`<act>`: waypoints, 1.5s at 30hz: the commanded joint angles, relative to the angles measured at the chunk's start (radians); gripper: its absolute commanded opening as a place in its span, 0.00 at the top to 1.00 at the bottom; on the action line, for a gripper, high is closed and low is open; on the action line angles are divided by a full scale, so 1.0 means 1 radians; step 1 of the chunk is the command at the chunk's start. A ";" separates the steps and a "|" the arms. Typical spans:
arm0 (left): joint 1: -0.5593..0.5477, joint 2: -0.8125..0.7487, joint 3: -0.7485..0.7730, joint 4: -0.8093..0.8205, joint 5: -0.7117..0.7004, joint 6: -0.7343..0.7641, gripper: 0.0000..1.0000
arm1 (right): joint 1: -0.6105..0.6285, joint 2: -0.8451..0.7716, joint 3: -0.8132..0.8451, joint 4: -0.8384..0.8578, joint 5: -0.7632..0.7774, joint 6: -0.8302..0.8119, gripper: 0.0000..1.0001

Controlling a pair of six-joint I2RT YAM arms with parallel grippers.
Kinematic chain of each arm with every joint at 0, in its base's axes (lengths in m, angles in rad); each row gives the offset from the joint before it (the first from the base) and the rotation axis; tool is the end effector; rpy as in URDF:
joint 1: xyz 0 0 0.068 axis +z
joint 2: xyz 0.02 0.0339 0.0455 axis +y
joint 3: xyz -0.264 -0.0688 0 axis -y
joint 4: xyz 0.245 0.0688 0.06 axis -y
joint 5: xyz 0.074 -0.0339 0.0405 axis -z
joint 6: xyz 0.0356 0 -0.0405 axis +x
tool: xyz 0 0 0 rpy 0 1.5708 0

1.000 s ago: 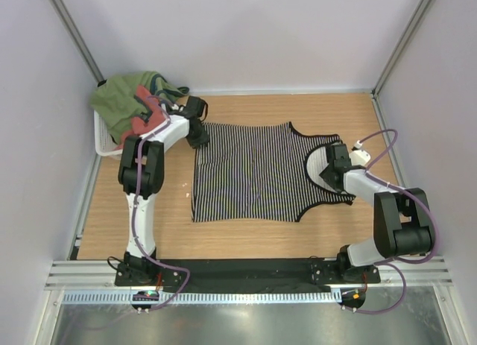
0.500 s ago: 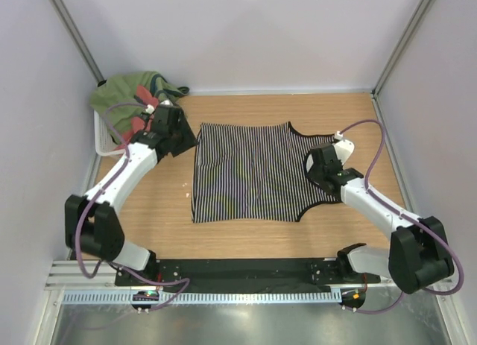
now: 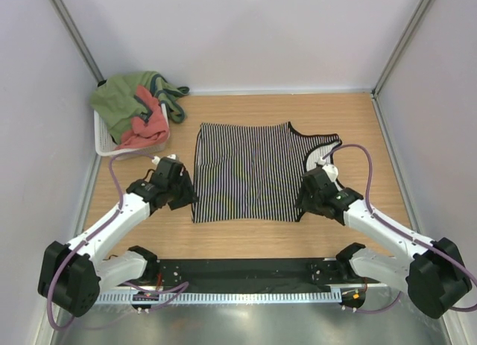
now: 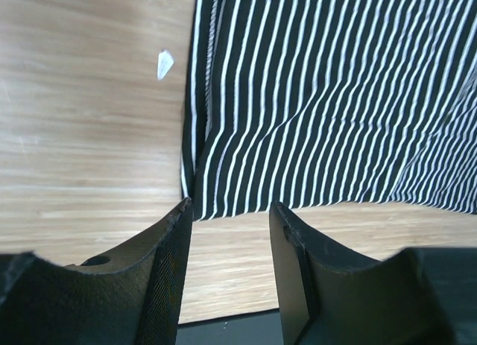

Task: Fold and stack the tank tops
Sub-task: Fold the tank top

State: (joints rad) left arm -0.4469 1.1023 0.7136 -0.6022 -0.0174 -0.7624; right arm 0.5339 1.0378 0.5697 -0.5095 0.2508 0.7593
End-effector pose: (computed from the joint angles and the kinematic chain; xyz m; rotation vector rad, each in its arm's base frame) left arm 0.1899 -0.0903 0.2200 -0.4187 2.5890 -0.4260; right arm 0.1700 0.0902 0.1939 0.3790 2.4874 0.2100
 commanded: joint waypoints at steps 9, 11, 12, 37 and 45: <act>-0.049 -0.052 -0.109 0.033 -0.001 -0.081 0.50 | 0.047 -0.045 -0.088 -0.020 -0.097 0.054 0.58; -0.049 -0.048 -0.121 0.051 -0.001 -0.086 0.50 | 0.054 -0.032 -0.093 -0.006 -0.113 0.051 0.61; -0.050 -0.047 -0.137 0.065 0.008 -0.090 0.50 | 0.057 -0.016 -0.093 -0.007 -0.114 0.052 0.61; -0.049 0.004 -0.240 0.171 0.073 -0.104 0.55 | 0.080 0.065 -0.083 0.045 -0.076 0.043 0.99; -0.049 0.051 -0.259 0.231 0.056 -0.121 0.84 | 0.081 0.044 -0.077 0.037 -0.079 0.046 0.99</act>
State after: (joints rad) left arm -0.4934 1.1332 0.4755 -0.4286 0.0364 -0.8749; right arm 0.6098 1.1042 0.4747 -0.4713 0.1501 0.8055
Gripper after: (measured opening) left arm 0.268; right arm 0.048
